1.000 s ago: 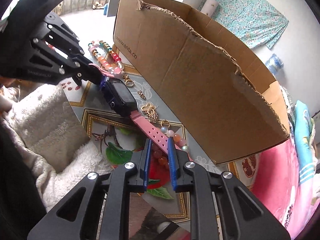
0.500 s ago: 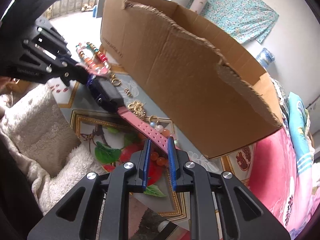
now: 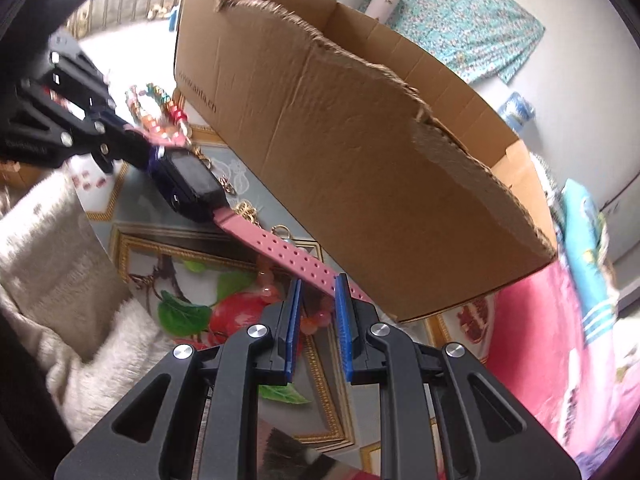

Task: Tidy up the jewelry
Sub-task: 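Lift the pink smartwatch with both grippers and carry it over the cardboard box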

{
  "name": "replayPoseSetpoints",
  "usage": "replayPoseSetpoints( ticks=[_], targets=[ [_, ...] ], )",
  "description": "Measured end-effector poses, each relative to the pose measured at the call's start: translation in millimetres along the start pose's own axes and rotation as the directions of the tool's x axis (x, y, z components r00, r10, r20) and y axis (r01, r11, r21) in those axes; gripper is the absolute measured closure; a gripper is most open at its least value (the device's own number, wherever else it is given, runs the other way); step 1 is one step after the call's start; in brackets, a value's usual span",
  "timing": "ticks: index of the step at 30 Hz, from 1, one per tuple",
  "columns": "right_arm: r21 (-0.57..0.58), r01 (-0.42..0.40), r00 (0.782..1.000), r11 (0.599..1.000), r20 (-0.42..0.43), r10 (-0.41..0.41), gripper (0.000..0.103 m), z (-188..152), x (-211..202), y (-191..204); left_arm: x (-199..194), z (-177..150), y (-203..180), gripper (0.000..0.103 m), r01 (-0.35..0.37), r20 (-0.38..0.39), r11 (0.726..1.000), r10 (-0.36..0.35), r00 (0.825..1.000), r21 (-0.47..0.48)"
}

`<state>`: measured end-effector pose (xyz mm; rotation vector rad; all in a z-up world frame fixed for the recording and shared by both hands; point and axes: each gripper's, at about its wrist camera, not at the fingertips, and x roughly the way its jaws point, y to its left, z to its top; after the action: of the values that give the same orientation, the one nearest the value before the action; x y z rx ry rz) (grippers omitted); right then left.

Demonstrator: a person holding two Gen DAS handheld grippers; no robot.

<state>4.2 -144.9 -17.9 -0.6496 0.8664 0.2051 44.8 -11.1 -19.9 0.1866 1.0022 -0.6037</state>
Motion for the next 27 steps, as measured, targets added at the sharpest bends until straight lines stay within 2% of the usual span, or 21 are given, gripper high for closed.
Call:
replayPoseSetpoints(
  ticks=[7, 9, 11, 16, 21, 24, 27],
  targets=[
    [-0.126, 0.076, 0.997, 0.989, 0.005, -0.076, 0.087, 0.2, 6.1, 19.5, 1.3, -1.1, 3.0, 0.1, 0.004, 0.009, 1.0, -0.004, 1.0, 0.001],
    [-0.133, 0.081, 0.997, 0.988, 0.01, -0.08, 0.089, -0.1, 6.4, 21.5, 1.5, -2.1, 3.3, 0.1, -0.002, 0.013, 1.0, 0.002, 1.0, 0.002],
    [-0.133, 0.096, 0.995, 0.987, 0.032, -0.093, 0.097, -0.2, 0.9, 21.8, 0.9, -2.2, 2.4, 0.1, -0.014, 0.015, 1.0, 0.014, 1.0, 0.0],
    [-0.106, 0.12, 0.991, 0.987, 0.079, -0.112, 0.099, 0.4, -23.5, 23.6, -7.7, -5.6, 4.1, 0.1, -0.019, 0.033, 1.0, 0.02, 0.999, -0.014],
    [-0.066, 0.124, 0.987, 0.99, 0.107, -0.117, 0.099, 4.8, -55.1, 21.4, -45.0, -1.3, -0.9, 0.1, -0.01, 0.104, 1.0, 0.01, 0.994, -0.004],
    [0.0, 0.085, 0.985, 0.996, 0.153, -0.084, 0.099, 20.8, -83.0, 10.7, -80.5, 10.4, 0.8, 0.1, 0.025, 0.173, 1.0, -0.023, 0.985, -0.009],
    [0.095, 0.009, 0.973, 0.995, 0.228, -0.031, 0.099, 41.5, -109.4, -15.5, -110.7, 32.1, 8.7, 0.1, 0.068, 0.235, 0.998, -0.063, 0.97, -0.014]
  ],
)
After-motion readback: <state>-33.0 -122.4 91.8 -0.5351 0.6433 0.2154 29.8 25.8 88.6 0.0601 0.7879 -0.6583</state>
